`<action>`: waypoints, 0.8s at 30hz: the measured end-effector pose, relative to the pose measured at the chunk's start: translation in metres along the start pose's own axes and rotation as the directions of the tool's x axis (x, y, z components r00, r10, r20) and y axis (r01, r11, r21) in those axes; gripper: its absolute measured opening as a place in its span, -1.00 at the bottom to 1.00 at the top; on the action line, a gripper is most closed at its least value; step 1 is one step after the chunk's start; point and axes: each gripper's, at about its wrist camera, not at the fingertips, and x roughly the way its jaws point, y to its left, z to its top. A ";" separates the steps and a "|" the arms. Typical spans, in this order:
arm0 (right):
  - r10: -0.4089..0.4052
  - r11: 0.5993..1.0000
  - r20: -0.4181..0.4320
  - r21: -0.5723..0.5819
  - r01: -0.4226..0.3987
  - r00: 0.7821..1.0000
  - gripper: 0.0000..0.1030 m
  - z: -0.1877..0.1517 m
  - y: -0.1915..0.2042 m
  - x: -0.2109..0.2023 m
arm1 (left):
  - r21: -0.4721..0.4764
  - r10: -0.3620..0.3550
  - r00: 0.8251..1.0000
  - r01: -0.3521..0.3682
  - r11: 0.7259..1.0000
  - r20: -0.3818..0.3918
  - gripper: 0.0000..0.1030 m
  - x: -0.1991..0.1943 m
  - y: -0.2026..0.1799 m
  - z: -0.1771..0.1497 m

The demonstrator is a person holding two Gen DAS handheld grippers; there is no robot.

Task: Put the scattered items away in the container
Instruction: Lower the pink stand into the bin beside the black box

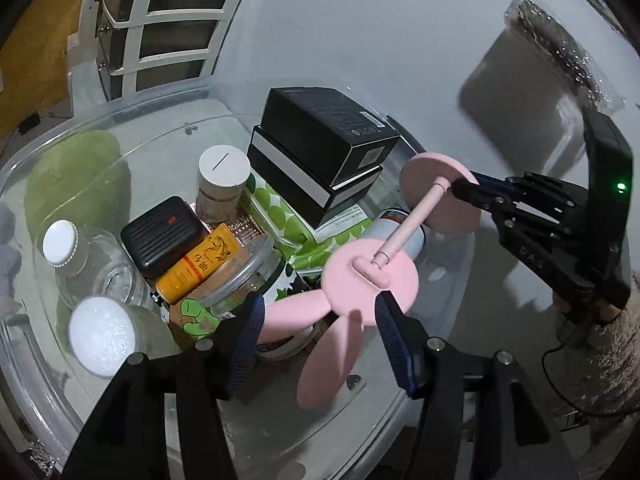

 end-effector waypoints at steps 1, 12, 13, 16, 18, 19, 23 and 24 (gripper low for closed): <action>0.001 1.000 -0.002 0.014 -0.001 1.000 -0.77 0.000 -0.002 0.002 | 0.002 0.003 1.000 -0.003 1.000 0.001 0.11 0.000 0.000 0.000; 0.029 0.989 -0.103 0.149 -0.014 0.994 -0.75 -0.014 -0.017 0.034 | 0.017 0.033 0.999 -0.032 0.999 -0.023 0.11 0.010 0.001 0.000; 0.040 0.987 -0.115 0.161 -0.021 0.993 -0.75 -0.015 -0.019 0.034 | 0.022 0.038 0.999 -0.037 0.999 -0.025 0.11 0.012 0.000 0.000; 0.071 0.975 -0.108 0.219 -0.046 0.992 -0.75 -0.017 -0.026 0.023 | 0.038 0.057 0.998 -0.056 0.998 -0.036 0.11 0.019 -0.003 0.001; 0.081 0.965 -0.071 0.257 -0.060 0.994 -0.75 -0.016 -0.030 0.008 | 0.036 0.056 0.997 -0.054 0.998 -0.045 0.11 0.021 -0.003 0.002; 0.072 0.966 -0.037 0.252 -0.061 0.997 -0.75 -0.014 -0.029 -0.001 | 0.033 0.052 0.998 -0.050 0.998 -0.047 0.11 0.021 -0.003 0.002; 0.014 0.986 0.059 0.163 -0.024 0.998 -0.75 -0.003 -0.012 -0.021 | 0.008 0.042 0.998 -0.042 0.999 -0.040 0.11 0.017 0.000 0.001; 0.012 0.989 0.061 0.144 -0.021 0.998 -0.75 0.001 -0.007 -0.018 | 0.007 0.044 0.998 -0.044 0.999 -0.034 0.11 0.014 0.001 0.000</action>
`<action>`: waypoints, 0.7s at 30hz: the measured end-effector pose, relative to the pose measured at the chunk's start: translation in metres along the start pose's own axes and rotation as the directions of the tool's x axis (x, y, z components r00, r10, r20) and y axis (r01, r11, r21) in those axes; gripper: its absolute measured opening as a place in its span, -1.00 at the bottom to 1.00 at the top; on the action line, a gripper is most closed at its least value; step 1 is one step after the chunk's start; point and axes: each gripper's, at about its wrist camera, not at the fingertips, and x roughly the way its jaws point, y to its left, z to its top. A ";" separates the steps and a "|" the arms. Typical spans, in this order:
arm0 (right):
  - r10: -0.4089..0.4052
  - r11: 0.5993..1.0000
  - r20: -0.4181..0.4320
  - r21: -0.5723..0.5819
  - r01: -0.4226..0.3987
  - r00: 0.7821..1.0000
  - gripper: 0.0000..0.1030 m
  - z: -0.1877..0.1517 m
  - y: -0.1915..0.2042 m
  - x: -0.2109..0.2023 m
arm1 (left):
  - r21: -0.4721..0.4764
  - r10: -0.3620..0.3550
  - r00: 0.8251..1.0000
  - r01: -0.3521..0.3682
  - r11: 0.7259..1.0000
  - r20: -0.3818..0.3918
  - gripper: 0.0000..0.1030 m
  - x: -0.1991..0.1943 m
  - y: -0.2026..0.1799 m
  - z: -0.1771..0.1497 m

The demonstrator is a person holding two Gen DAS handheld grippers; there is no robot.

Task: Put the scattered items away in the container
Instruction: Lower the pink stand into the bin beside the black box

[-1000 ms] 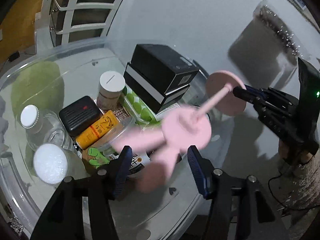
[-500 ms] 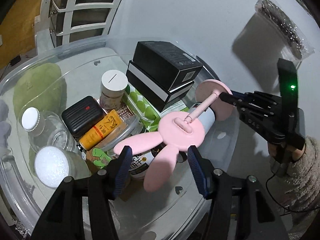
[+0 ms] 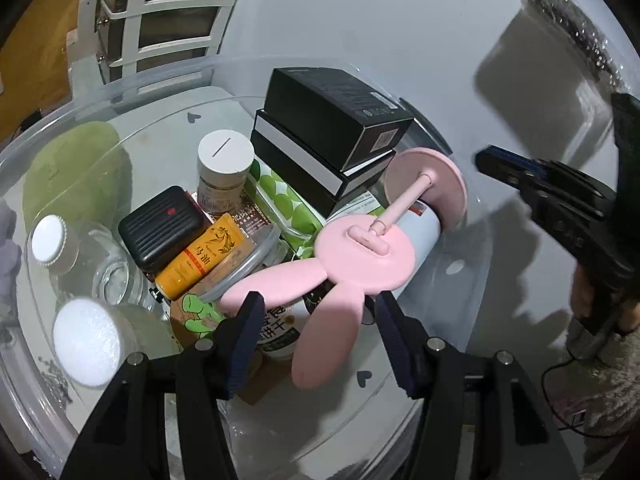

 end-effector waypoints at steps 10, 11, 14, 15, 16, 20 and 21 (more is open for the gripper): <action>-0.012 0.998 -0.208 -0.057 0.000 0.978 -0.76 0.006 0.008 0.080 | 0.019 0.032 0.993 -0.035 0.999 0.112 0.11 -0.054 0.009 -0.012; -0.013 0.998 -0.230 -0.057 0.000 0.973 -0.76 0.002 0.007 0.085 | 0.017 0.044 0.991 -0.047 0.999 0.127 0.11 -0.061 0.011 -0.013; 0.030 0.999 -0.267 -0.021 -0.036 0.963 -0.76 -0.011 0.005 0.092 | 0.010 0.080 0.983 -0.083 0.997 0.165 0.11 -0.077 0.018 -0.015; 0.038 0.999 -0.260 -0.012 -0.043 0.965 -0.76 -0.011 0.005 0.088 | 0.006 0.091 0.981 -0.093 0.996 0.173 0.11 -0.082 0.021 -0.016; 0.055 0.998 -0.251 0.004 -0.056 0.966 -0.76 -0.010 0.004 0.083 | 0.002 0.097 0.980 -0.099 0.995 0.176 0.11 -0.084 0.023 -0.017; 0.087 0.996 -0.161 0.049 -0.080 0.983 -0.76 0.000 -0.005 0.051 | -0.018 0.101 0.979 -0.100 0.995 0.179 0.11 -0.092 0.028 -0.022; 0.079 0.996 -0.134 0.052 -0.073 0.988 -0.76 0.004 -0.007 0.044 | -0.019 0.102 0.978 -0.100 0.995 0.180 0.11 -0.092 0.028 -0.023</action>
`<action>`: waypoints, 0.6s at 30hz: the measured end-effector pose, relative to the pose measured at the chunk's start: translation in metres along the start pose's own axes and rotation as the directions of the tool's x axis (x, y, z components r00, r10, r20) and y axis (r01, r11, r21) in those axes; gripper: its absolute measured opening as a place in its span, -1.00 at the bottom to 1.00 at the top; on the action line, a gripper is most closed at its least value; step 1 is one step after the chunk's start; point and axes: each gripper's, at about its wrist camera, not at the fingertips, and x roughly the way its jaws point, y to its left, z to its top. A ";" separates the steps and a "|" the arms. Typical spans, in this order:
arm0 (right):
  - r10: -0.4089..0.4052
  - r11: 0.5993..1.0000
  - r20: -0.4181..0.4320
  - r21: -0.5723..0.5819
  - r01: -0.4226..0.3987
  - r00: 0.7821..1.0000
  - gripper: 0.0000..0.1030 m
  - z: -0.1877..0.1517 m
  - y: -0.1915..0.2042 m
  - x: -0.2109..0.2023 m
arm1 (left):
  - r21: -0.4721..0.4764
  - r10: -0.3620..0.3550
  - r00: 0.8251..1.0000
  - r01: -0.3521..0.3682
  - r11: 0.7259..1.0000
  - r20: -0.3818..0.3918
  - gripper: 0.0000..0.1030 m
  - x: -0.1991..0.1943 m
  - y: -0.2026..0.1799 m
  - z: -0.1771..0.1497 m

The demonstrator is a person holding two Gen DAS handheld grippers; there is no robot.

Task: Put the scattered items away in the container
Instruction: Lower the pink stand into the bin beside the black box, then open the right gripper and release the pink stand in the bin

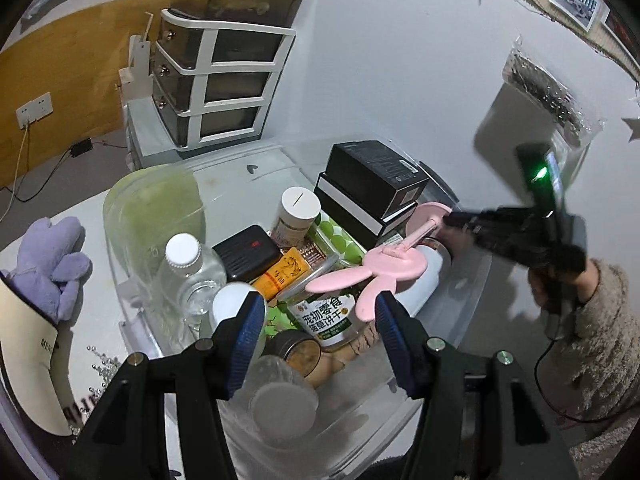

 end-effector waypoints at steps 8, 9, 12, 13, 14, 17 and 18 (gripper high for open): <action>-0.027 1.000 -0.079 -0.011 0.026 0.997 -0.77 0.010 -0.005 0.030 | 0.005 -0.014 1.000 0.014 1.000 0.001 0.11 -0.005 -0.005 -0.009; -0.016 1.000 -0.102 -0.011 0.015 0.995 -0.79 0.007 -0.005 0.037 | 0.004 -0.014 1.000 0.014 1.000 0.003 0.11 -0.006 -0.005 -0.010; -0.027 1.000 -0.113 -0.016 0.025 0.993 -0.78 -0.001 -0.001 0.040 | -0.005 -0.008 1.000 0.008 1.000 0.004 0.11 -0.009 -0.003 -0.013; -0.015 1.000 -0.105 -0.008 0.014 0.994 -0.78 -0.002 0.001 0.035 | -0.008 -0.007 1.000 0.007 1.000 0.004 0.11 -0.010 -0.002 -0.013; 0.006 1.000 -0.098 0.002 -0.006 0.995 -0.78 -0.002 0.002 0.030 | -0.012 -0.007 1.000 0.007 1.000 0.003 0.11 -0.010 -0.002 -0.014; 0.097 0.995 -0.093 0.018 -0.096 0.991 -0.78 -0.004 0.011 0.015 | -0.020 -0.010 1.000 0.010 1.000 0.004 0.11 -0.012 -0.001 -0.015; 0.132 0.991 -0.101 0.023 -0.131 0.986 -0.78 -0.004 0.015 0.012 | -0.022 -0.012 1.000 0.012 1.000 0.005 0.11 -0.012 -0.001 -0.015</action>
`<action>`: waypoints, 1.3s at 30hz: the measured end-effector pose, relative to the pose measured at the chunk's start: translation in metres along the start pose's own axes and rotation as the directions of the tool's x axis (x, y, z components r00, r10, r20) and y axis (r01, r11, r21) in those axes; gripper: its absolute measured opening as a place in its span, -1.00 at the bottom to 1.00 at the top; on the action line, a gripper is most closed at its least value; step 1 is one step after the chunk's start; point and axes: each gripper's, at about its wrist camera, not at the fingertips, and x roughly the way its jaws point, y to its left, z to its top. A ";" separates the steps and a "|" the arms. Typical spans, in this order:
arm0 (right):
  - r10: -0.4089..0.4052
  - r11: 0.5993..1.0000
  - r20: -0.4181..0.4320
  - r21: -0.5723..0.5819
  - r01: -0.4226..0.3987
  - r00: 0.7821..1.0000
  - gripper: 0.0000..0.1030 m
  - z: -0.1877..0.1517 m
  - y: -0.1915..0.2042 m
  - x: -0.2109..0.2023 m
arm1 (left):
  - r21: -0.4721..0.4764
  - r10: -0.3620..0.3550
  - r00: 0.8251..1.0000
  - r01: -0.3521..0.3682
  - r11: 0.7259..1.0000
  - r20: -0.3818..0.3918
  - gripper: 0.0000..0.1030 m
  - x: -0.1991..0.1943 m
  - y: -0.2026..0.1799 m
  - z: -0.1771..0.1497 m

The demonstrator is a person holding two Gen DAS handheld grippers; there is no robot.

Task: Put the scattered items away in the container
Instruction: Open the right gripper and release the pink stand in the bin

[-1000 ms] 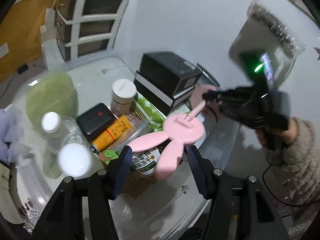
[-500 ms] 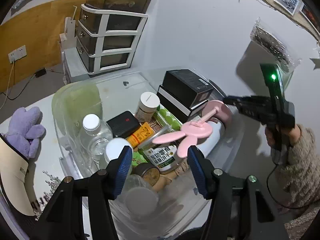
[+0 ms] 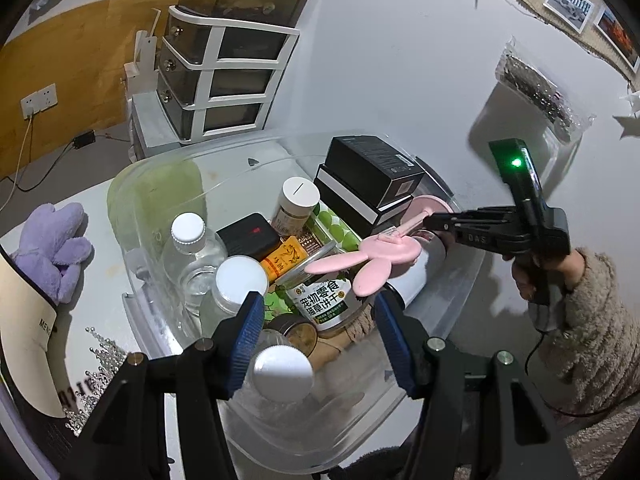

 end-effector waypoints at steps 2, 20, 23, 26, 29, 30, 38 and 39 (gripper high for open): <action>0.043 0.999 -0.022 -0.002 -0.043 0.999 -0.78 -0.002 0.007 0.000 | -0.003 -0.003 1.000 0.003 1.000 0.000 0.11 -0.001 -0.001 0.000; 0.063 0.998 -0.139 0.009 -0.063 0.988 -0.78 -0.005 0.022 0.043 | 0.000 -0.008 1.000 0.008 1.000 0.015 0.11 -0.007 -0.003 -0.004; 0.065 0.998 -0.136 0.007 -0.064 0.989 -0.78 -0.002 0.020 0.047 | -0.008 -0.008 1.000 0.008 1.000 0.016 0.11 -0.007 -0.002 -0.005; 0.062 0.998 -0.142 0.000 -0.063 0.988 -0.78 -0.001 0.020 0.050 | -0.016 -0.008 1.000 0.009 1.000 0.017 0.11 -0.007 0.000 -0.005; 0.072 0.997 -0.149 0.005 -0.072 0.986 -0.78 -0.002 0.019 0.046 | -0.017 -0.012 1.000 0.012 1.000 0.016 0.11 -0.007 -0.001 -0.006; 0.080 0.997 -0.153 0.010 -0.080 0.985 -0.78 -0.004 0.018 0.044 | -0.016 -0.011 1.000 0.011 1.000 0.015 0.11 -0.007 -0.001 -0.006; 0.055 0.996 -0.101 0.075 -0.047 0.993 -0.78 -0.028 -0.006 0.002 | -0.011 -0.014 1.000 0.014 1.000 0.025 0.33 -0.012 -0.004 -0.011; 0.048 0.994 -0.082 0.101 -0.039 0.996 -0.78 -0.032 -0.013 -0.005 | -0.012 -0.012 0.999 0.013 1.000 0.031 0.45 -0.013 -0.005 -0.012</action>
